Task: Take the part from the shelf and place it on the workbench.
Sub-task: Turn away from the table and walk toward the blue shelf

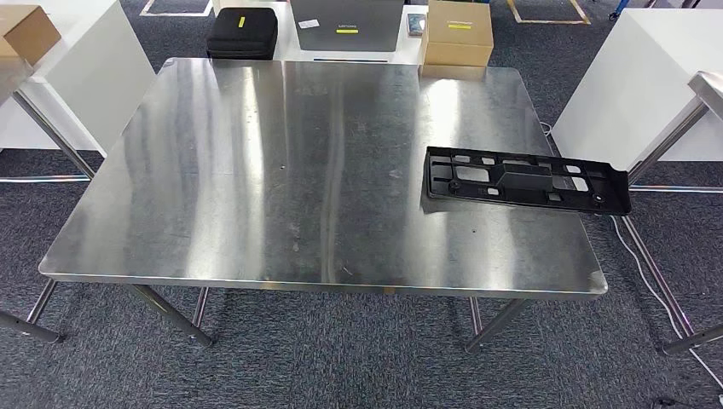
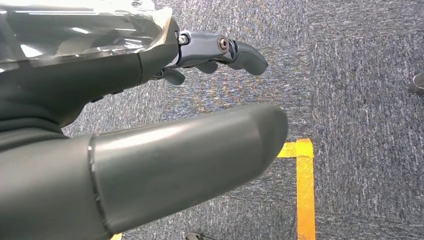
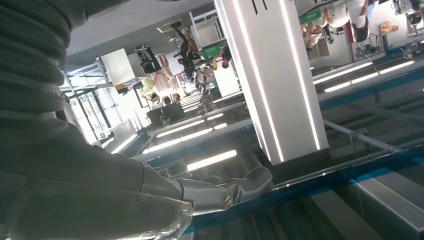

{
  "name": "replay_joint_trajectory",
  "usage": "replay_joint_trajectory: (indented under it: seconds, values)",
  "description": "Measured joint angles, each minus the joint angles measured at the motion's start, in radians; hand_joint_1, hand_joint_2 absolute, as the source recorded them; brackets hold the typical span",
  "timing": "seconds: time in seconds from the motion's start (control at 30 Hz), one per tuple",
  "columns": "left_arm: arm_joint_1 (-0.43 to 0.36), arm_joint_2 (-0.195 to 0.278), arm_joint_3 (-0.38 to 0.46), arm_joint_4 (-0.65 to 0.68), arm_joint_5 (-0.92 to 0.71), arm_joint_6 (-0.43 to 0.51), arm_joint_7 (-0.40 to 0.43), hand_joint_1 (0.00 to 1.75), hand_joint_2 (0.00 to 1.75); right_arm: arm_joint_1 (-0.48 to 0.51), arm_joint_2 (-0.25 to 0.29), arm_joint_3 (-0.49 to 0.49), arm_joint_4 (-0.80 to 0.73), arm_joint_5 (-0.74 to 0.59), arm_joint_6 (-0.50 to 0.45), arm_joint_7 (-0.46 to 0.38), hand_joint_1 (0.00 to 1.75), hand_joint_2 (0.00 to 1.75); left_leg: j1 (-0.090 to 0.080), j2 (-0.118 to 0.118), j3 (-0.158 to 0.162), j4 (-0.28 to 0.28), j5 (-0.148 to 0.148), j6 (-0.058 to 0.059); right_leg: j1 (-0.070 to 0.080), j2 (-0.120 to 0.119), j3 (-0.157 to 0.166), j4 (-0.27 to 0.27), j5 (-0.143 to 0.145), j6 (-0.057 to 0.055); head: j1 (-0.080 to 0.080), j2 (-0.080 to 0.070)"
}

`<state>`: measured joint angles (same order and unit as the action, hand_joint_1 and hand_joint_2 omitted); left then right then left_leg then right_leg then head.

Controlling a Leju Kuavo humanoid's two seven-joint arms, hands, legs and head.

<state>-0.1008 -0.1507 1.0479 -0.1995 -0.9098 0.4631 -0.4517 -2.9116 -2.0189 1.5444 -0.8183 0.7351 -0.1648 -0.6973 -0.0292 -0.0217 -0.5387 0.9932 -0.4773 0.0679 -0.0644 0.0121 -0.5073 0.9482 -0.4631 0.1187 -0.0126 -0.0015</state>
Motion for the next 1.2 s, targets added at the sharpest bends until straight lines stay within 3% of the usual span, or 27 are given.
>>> replay_joint_trajectory:
  seconds: [1.2]
  values:
    - [0.000,0.000,0.000,0.000,0.000,0.000,0.000,0.00,0.00,0.000,-0.001,0.002,-0.005,0.000,0.000,0.000,0.00,1.75,0.000,0.000,0.000,0.000,0.000,0.000,0.000,0.000,0.000,0.000,0.000,0.000,0.000,0.000]
